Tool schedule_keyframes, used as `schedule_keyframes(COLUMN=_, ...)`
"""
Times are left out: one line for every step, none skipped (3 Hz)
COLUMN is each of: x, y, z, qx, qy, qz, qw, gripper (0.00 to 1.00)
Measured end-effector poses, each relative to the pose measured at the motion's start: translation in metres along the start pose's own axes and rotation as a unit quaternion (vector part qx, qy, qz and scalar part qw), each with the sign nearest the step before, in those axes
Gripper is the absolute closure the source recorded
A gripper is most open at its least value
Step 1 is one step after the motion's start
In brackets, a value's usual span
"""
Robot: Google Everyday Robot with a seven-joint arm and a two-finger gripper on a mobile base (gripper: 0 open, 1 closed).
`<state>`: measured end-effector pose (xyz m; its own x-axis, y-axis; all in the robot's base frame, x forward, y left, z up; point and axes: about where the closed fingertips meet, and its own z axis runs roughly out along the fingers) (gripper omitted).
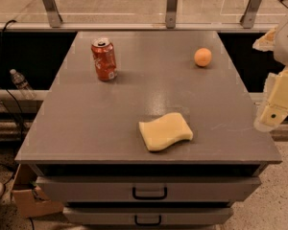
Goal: Move orange near coke can
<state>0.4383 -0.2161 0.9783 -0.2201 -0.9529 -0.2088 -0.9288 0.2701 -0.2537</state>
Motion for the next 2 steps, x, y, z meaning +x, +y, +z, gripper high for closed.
schedule_keyframes(x=0.000, y=0.000, z=0.000, qx=0.000, qy=0.000, qz=0.000, qw=1.0000, gripper=0.00)
schedule_keyframes(x=0.013, y=-0.013, z=0.011, qx=0.019, qy=-0.019, qz=0.034, qw=0.9991, gripper=0.00)
